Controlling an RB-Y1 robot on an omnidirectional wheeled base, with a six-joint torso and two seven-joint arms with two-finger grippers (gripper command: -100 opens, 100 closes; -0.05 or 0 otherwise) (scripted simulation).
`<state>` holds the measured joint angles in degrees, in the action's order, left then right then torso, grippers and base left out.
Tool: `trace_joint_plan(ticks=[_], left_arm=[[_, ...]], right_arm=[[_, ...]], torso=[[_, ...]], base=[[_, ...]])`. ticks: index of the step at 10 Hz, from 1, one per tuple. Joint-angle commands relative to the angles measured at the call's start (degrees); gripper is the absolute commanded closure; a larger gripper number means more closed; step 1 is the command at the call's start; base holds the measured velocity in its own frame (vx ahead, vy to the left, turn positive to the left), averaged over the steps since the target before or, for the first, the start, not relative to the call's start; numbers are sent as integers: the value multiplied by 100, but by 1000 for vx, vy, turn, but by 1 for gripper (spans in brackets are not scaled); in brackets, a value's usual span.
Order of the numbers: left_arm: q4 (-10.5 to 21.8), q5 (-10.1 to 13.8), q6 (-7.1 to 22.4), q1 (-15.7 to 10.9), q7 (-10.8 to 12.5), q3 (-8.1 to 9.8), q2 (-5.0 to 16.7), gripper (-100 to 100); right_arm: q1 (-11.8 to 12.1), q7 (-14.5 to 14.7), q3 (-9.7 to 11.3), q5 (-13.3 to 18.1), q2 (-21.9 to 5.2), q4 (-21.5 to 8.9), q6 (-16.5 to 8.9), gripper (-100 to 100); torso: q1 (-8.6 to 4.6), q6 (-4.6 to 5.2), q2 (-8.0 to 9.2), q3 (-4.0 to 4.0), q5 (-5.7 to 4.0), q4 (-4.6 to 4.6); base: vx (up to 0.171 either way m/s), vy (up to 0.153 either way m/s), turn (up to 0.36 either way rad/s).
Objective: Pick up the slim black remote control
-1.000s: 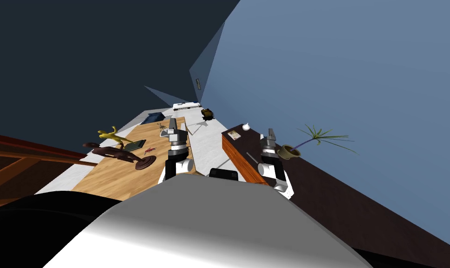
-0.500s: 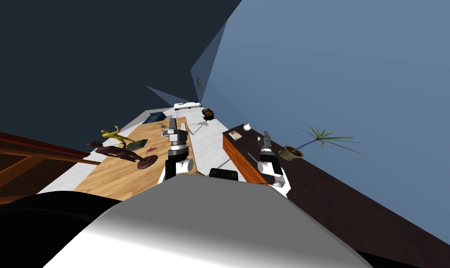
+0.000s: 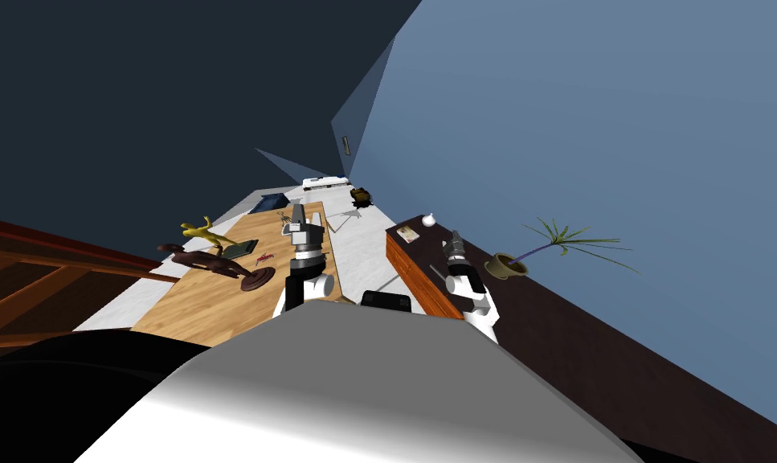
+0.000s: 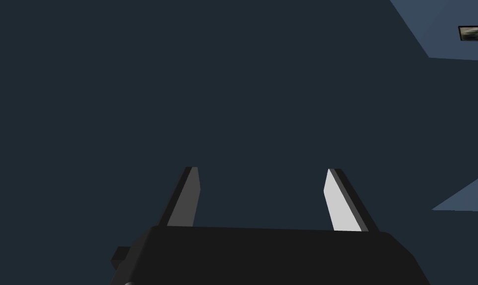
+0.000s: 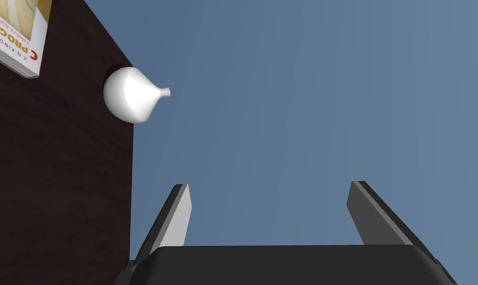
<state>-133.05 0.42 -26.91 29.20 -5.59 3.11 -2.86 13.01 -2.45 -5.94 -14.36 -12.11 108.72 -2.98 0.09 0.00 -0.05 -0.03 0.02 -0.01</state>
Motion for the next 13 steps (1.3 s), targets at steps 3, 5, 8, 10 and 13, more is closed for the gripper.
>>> trace_joint_plan(ticks=[3, 5, 8, 10, 13], left_arm=[[0, 0, 0, 0, 0, 0, 0, 0], [0, 0, 0, 0, 0, 0, 0, 0], [0, 0, 0, 0, 0, 0, 0, 0], [0, 0, 0, 0, 0, 0, 0, 0], [0, 0, 0, 0, 0, 0, 0, 0]], right_arm=[[-203, -153, -78, -145, -84, -406, -473, -100], [-349, -257, -136, -243, -133, -673, -769, -100], [-632, -470, -246, -439, -230, -1173, -1264, -100], [-767, -578, -298, -537, -278, -1441, -1532, -100], [-895, -687, -347, -634, -325, -1759, -1916, -100]], torso=[[-3, 1, 2, 1, 0, 1], [-2, 0, 0, 0, 0, 0], [-4, 2, 2, 1, 0, 0], [-6, 2, 1, 1, -1, 0], [-8, 1, -1, 0, -1, 0]], base=[[6, 19, 22], [8, 20, 29], [8, 15, 31], [11, 10, 29], [11, 4, 23]])
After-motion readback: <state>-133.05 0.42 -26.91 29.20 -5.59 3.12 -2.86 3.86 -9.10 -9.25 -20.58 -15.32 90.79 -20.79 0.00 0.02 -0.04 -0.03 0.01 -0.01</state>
